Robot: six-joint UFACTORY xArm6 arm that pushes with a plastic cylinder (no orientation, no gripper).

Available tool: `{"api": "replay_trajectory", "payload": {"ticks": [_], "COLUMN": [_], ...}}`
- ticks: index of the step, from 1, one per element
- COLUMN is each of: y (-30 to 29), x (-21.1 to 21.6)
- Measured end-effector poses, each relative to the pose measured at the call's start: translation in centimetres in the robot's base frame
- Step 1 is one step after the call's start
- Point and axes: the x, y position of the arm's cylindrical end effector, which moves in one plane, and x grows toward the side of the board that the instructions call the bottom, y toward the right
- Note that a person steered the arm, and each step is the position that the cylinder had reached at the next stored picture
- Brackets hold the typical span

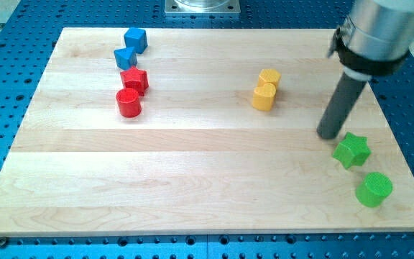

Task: Push the yellow blocks a bit down

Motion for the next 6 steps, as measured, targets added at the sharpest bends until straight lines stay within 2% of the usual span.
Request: {"api": "replay_trajectory", "payload": {"ticks": [1, 2, 3, 4, 5, 6], "y": [1.4, 2.0, -4.1, -17.0, -15.5, -10.5], "x": [2.3, 7.0, 3.7, 2.7, -7.4, -16.2]}}
